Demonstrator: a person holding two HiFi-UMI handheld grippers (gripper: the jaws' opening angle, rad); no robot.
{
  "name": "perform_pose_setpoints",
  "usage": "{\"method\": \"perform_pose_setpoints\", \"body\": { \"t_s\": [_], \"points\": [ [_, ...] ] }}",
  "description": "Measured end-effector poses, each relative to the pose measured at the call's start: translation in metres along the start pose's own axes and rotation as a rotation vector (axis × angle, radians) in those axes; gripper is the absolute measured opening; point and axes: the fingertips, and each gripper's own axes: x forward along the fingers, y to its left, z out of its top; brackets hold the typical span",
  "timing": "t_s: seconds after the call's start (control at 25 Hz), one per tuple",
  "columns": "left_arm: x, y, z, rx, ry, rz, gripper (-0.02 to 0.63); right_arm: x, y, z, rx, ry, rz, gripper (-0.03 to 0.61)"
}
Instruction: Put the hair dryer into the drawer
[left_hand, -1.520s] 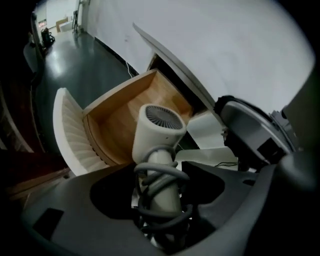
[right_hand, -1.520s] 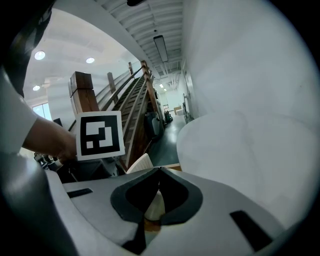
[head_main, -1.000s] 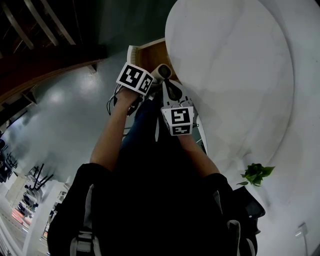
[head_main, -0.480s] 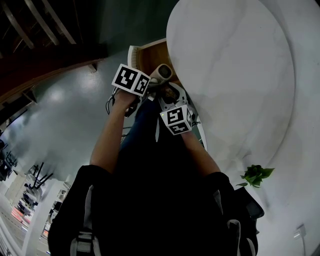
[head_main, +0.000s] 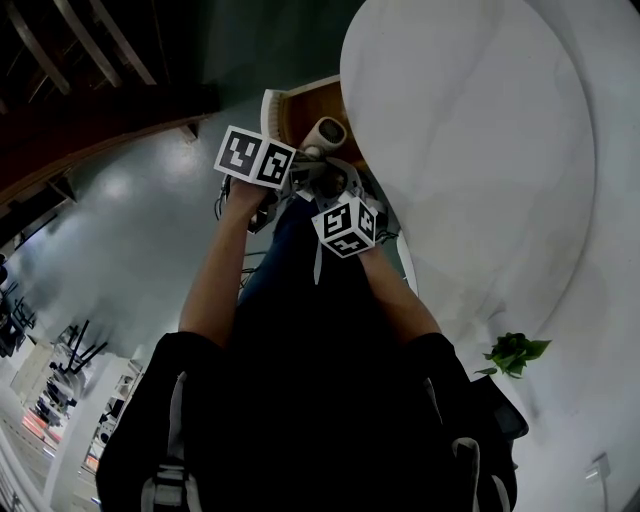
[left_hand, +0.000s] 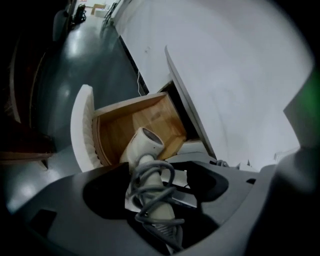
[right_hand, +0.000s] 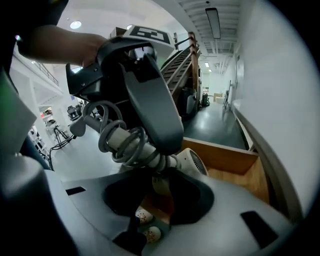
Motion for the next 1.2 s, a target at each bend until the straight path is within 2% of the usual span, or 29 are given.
{"method": "perform_pose_setpoints", "body": {
  "t_s": [0.16,0.28,0.32,0.36,0.52,0.84,1.04,1.2],
  "points": [
    [0.001,0.004,-0.002,0.079,0.040,0.056,0.357,0.010,-0.007,0.000,-0.003,0.003,0.019,0.144],
    [-0.003,0.008,-0.002,0.074,0.036,0.061,0.357,0.014,-0.010,0.004,-0.034,0.006,0.040,0.137],
    [-0.006,0.009,-0.001,0.069,0.029,0.065,0.357,0.016,-0.010,0.006,-0.041,0.010,0.047,0.122],
    [-0.010,0.010,-0.001,0.067,0.024,0.073,0.357,0.019,-0.009,0.007,-0.047,0.018,0.055,0.081],
    [-0.017,0.014,-0.002,0.085,0.015,0.116,0.357,0.034,-0.003,0.007,-0.056,0.068,0.077,0.095],
    [-0.021,0.020,0.002,0.091,-0.038,0.143,0.325,0.037,-0.004,0.005,-0.015,0.045,0.051,0.101],
    [-0.012,0.022,0.006,0.107,-0.023,0.154,0.314,0.034,-0.007,-0.004,0.018,0.063,0.015,0.101],
    [-0.009,0.022,0.013,0.060,-0.052,0.137,0.314,0.029,-0.014,-0.006,0.097,0.067,-0.013,0.115]
  ]
}}
